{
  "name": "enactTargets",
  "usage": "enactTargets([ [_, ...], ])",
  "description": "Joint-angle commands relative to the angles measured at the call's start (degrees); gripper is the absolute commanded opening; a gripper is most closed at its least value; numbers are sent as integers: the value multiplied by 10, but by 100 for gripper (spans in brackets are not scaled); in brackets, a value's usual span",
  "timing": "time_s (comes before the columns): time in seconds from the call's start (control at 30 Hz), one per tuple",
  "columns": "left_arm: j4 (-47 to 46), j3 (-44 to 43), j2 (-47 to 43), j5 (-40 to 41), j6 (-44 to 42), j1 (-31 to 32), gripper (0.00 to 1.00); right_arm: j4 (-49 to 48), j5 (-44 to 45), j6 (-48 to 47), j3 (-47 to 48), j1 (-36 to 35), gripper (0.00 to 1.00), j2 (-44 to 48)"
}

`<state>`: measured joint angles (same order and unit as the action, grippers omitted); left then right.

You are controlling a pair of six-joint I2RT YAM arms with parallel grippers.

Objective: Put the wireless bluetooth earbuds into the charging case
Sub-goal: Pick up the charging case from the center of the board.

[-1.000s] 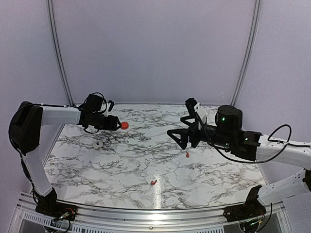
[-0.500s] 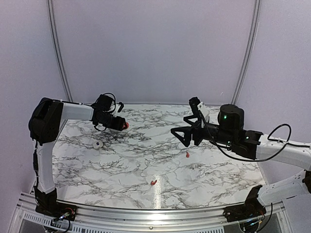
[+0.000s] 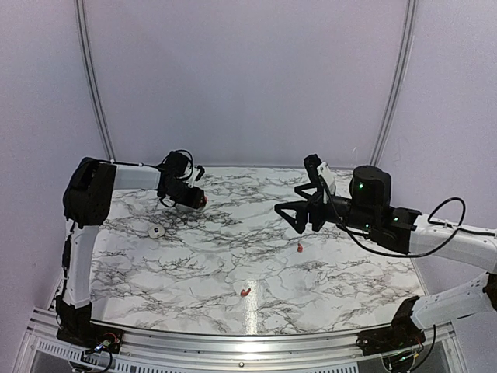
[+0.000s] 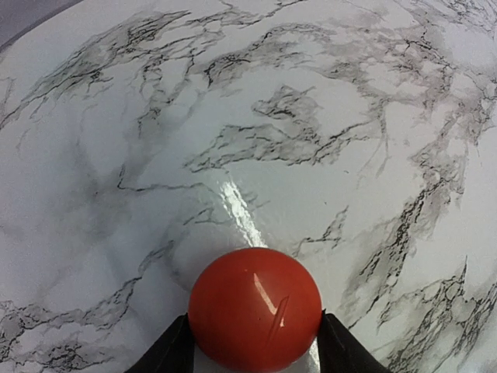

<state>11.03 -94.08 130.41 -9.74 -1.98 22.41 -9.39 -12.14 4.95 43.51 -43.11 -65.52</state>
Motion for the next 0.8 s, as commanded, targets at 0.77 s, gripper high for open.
enactTargets([
  [0.77,62,-42,28,57,-39,29,42,10,-20,7,19,7,99,-5],
])
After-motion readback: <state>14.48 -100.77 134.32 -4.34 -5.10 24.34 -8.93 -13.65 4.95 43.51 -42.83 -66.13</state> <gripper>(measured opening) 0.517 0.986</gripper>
